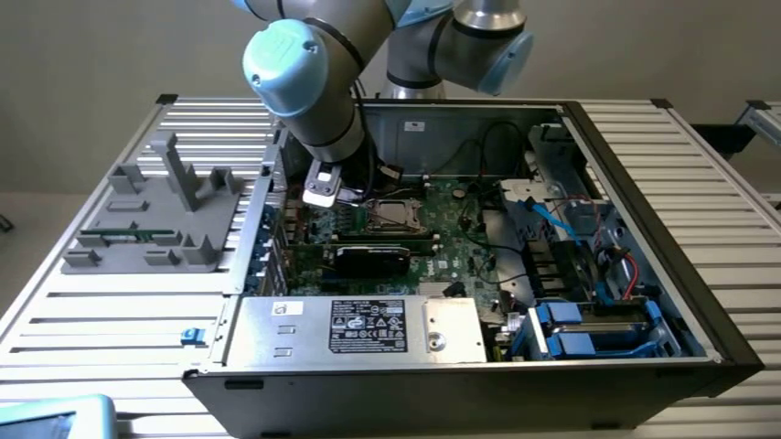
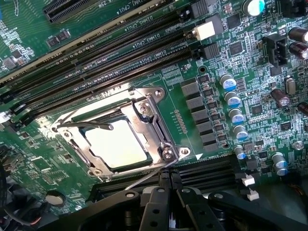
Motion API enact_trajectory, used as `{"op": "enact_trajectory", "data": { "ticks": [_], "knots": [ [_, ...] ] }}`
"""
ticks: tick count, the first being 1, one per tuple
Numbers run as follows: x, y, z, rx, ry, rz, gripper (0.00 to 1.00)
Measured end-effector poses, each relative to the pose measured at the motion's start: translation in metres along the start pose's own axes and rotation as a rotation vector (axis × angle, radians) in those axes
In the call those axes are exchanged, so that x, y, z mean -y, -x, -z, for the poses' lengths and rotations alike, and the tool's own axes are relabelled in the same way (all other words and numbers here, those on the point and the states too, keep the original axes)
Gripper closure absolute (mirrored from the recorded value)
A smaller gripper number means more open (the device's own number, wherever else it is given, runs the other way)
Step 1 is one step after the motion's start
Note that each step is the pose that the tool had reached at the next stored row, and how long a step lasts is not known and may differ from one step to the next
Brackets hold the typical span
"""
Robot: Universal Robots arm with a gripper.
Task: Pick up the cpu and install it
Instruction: 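Install the first cpu locking lever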
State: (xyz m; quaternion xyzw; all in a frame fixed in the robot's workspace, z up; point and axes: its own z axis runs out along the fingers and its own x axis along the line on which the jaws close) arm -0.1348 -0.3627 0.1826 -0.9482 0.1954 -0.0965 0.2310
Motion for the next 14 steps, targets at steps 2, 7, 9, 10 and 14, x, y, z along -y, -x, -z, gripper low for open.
{"op": "enact_trajectory", "data": {
  "ticks": [2, 7, 9, 10, 14],
  "knots": [
    [-0.0001, -0.0005, -0.0007, -0.0019, 0.0, -0.003, 0.88],
    [0.0007, -0.0029, -0.0019, -0.0053, 0.0004, -0.012, 0.88],
    [0.0012, -0.0044, -0.0025, -0.0062, 0.0004, -0.015, 0.88],
    [0.0015, -0.0051, -0.0028, -0.0074, 0.0006, -0.018, 0.88],
    [0.0019, -0.0064, -0.0034, -0.0101, 0.0012, -0.025, 0.88]
  ]
}}
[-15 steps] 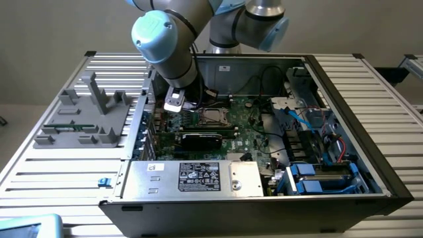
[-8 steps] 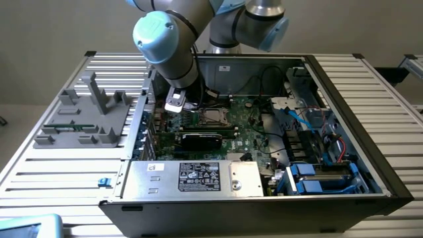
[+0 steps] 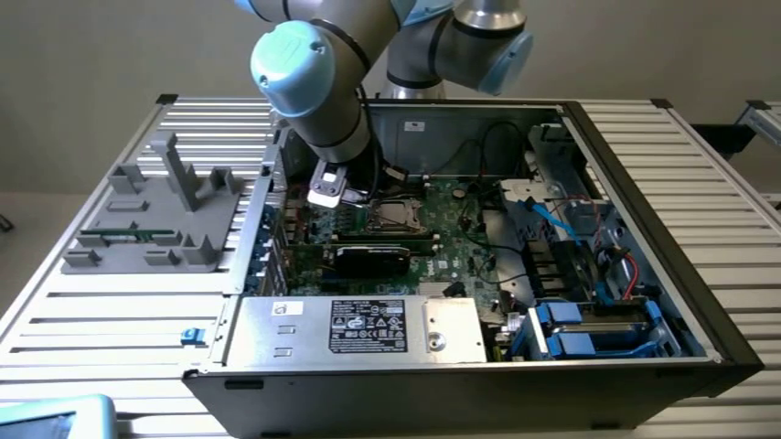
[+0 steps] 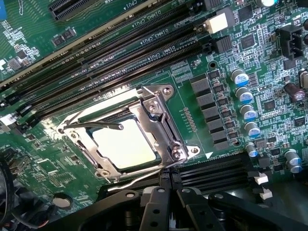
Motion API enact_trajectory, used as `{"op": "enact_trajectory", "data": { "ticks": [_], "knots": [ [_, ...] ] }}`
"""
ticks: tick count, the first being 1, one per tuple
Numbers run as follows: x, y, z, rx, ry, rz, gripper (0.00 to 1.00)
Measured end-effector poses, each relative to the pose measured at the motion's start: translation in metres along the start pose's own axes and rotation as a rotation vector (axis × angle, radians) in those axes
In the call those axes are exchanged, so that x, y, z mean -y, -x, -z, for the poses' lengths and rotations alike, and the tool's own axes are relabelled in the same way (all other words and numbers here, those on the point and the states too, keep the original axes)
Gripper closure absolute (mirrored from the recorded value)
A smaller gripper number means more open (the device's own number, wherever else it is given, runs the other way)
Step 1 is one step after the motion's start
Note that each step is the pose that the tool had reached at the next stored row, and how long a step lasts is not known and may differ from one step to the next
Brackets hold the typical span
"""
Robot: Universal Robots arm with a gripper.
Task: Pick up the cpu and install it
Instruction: 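Install the first cpu locking lever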
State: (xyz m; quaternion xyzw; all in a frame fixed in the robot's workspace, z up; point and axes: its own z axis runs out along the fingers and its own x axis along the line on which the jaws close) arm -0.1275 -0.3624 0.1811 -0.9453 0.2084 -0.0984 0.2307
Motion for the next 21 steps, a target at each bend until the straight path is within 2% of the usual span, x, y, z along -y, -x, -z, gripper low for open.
{"op": "enact_trajectory", "data": {
  "ticks": [5, 7, 9, 21],
  "knots": [
    [0.0003, -0.0007, -0.0006, -0.0015, 0.0009, -0.007, 0.88],
    [0.0006, -0.0011, -0.0008, -0.0003, 0.0009, -0.009, 0.88],
    [-0.0028, 0.0074, 0.0022, 0.0166, -0.0071, 0.017, 0.88],
    [-0.0027, 0.0078, 0.0022, 0.0164, -0.0074, 0.016, 0.88]
  ]
}}
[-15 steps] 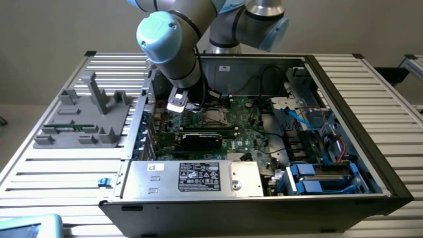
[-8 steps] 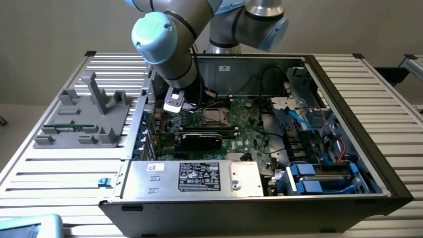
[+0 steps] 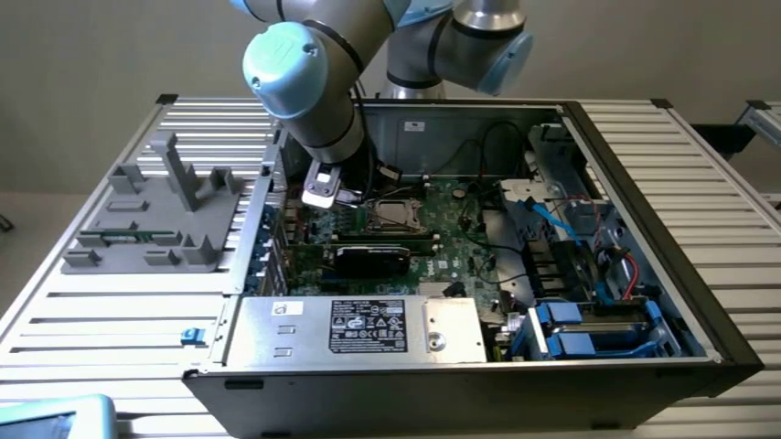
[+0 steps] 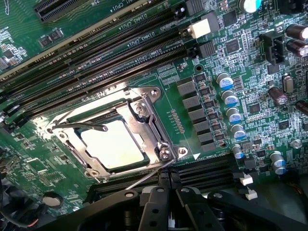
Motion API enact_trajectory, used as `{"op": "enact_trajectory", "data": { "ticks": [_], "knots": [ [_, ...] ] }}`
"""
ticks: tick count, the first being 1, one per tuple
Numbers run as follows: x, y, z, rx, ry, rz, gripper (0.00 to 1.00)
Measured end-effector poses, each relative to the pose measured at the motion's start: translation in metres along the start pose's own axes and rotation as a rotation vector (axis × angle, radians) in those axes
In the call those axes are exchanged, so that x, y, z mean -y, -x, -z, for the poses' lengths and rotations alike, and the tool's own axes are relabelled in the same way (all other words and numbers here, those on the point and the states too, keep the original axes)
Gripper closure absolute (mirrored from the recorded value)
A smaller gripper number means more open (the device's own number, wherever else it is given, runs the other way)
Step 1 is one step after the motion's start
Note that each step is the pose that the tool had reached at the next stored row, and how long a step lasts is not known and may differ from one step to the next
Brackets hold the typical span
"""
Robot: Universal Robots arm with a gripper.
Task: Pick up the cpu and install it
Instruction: 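Install the first cpu locking lever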
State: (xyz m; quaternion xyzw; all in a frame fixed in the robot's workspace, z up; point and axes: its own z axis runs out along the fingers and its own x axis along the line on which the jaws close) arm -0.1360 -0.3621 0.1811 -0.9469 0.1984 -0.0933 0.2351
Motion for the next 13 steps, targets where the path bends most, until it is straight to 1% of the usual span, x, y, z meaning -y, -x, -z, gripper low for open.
{"op": "enact_trajectory", "data": {
  "ticks": [13],
  "knots": [
    [0.0, 0.0, 0.0, 0.0, -0.0001, 0.0, 0.88]
  ]
}}
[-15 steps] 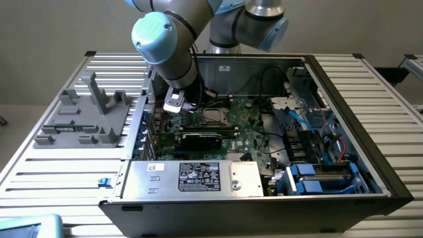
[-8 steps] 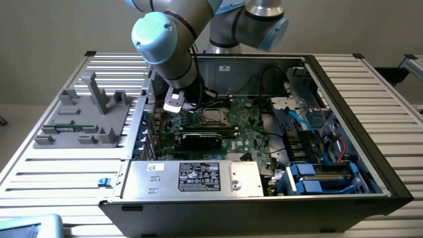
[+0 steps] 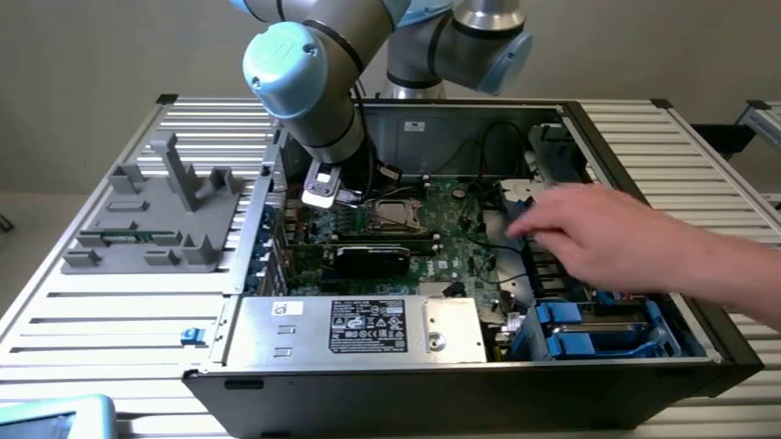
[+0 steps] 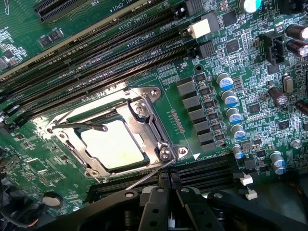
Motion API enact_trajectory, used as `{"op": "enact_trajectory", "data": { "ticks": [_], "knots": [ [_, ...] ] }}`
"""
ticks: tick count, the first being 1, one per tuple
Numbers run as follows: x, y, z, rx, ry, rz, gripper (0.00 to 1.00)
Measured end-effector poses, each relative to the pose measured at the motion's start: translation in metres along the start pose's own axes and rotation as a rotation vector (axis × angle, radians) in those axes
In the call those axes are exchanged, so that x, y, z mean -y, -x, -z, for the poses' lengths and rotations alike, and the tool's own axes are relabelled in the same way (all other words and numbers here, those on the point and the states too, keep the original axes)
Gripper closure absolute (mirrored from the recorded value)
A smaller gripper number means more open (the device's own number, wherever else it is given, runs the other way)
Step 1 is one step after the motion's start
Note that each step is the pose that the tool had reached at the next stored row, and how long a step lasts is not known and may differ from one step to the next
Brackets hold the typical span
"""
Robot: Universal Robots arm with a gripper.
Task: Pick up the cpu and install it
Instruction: 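Install the first cpu locking lever, then install the second cpu locking lever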
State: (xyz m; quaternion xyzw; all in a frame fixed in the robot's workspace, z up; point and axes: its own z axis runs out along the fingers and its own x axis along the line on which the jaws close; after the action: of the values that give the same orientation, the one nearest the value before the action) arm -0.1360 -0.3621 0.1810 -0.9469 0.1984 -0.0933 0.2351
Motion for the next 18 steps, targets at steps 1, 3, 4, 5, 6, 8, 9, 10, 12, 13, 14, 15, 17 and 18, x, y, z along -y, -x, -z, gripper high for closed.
{"op": "enact_trajectory", "data": {
  "ticks": [1, 3, 4, 5, 6, 8, 9, 10, 12, 13, 14, 15, 17, 18],
  "knots": [
    [0.0, 0.0, 0.0, 0.0, 0.0, 0.0, 0.88],
    [0.0, 0.0, 0.0, 0.0, 0.0, 0.0, 0.88],
    [0.0, 0.0, 0.0, 0.0, 0.0, 0.0, 0.88],
    [0.0, 0.0, 0.0, 0.0, 0.0, 0.0, 0.88],
    [0.0, 0.0, 0.0, 0.0, 0.0, 0.0, 0.88],
    [0.0, 0.0, 0.0, -0.0001, 0.0, 0.0, 0.88],
    [0.0, 0.0, 0.0, -0.0003, 0.0, 0.0, 0.88],
    [0.0, 0.0, 0.0, 0.0, 0.0, 0.0, 0.88],
    [0.0, 0.0, -0.0001, 0.0, -0.0002, 0.0, 0.88],
    [0.0, 0.0, 0.0, 0.0, -0.0002, 0.0, 0.88],
    [0.0, 0.0, 0.0, 0.0, 0.0, 0.0, 0.88],
    [0.0, 0.0, 0.0, 0.0, 0.0, 0.0, 0.88],
    [0.0, 0.0, 0.0, 0.0, 0.0, 0.0, 0.88],
    [0.0, 0.0, 0.0, 0.0, 0.0, 0.0, 0.88]
  ]
}}
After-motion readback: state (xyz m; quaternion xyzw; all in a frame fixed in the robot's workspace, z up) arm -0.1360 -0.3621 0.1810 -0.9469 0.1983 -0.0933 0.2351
